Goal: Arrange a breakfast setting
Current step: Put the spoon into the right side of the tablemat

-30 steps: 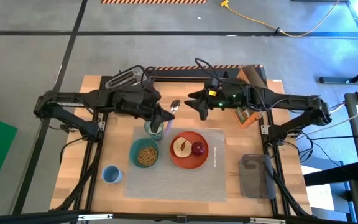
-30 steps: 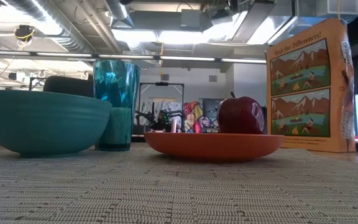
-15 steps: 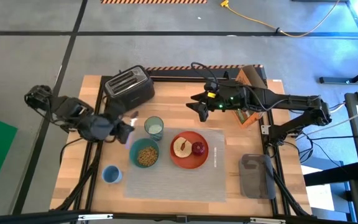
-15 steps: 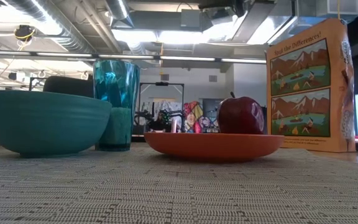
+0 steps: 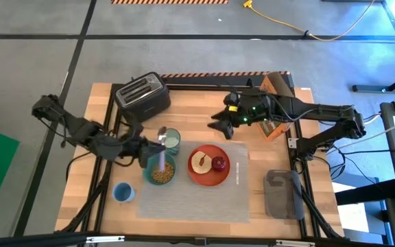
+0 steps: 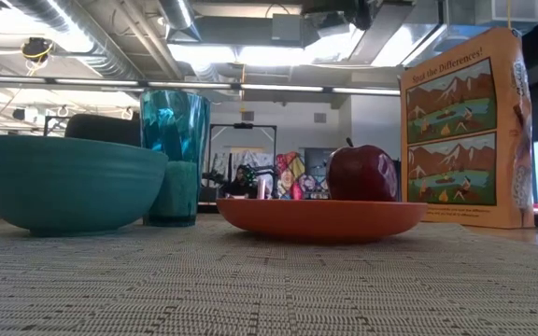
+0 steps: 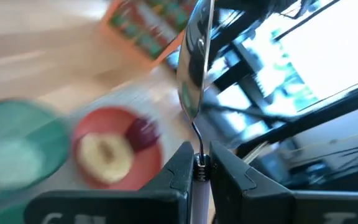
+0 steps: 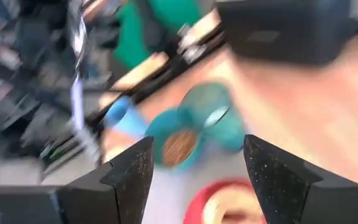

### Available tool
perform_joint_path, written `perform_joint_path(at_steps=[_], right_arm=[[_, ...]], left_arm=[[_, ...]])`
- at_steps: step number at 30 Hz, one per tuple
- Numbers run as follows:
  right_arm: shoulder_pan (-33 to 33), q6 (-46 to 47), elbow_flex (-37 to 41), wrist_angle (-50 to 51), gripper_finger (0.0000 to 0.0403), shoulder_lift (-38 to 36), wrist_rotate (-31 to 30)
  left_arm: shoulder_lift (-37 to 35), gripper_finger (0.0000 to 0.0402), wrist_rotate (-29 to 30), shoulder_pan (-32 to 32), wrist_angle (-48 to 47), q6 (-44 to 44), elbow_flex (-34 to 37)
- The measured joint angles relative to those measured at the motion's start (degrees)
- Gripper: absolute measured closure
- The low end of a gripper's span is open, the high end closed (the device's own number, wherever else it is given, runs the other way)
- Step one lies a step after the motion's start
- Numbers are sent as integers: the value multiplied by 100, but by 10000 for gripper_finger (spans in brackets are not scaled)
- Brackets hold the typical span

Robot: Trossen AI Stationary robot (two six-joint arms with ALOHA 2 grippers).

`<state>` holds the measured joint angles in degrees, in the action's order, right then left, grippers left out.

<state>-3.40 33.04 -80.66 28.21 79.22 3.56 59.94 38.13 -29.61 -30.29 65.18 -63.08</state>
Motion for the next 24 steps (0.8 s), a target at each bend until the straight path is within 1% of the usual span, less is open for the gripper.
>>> perform_joint_path(at_steps=[1,2,4,7,10,12,15,17,20,24], right_arm=[[17,8,0,89,166,0,257],[75,19,0,202,166,-21,380],[232,10,15,449,166,-126,407],[474,4,15,450,166,-411,561],[631,142,93,98,166,-538,717],[715,281,223,-303,166,-506,732],[801,461,395,-945,166,-320,797],[859,543,444,-1056,166,-212,806],[991,601,444,-1112,166,-107,802],[1109,642,443,-1104,166,-49,605]], left_arm=[[0,374,-30,81,473,-224,151],[0,374,-100,170,949,-414,312],[19,374,-270,350,1940,-721,685],[203,374,-499,597,3516,-1080,1225],[561,374,-642,810,4890,-1391,1517],[867,374,-853,979,5498,-1573,1551],[1365,374,-1244,1237,6193,-1725,1476],[1636,374,-1393,1341,6496,-1784,1345],[1880,374,-1462,1430,6585,-1947,1122],[2026,374,-1531,1537,6581,-2373,843]])
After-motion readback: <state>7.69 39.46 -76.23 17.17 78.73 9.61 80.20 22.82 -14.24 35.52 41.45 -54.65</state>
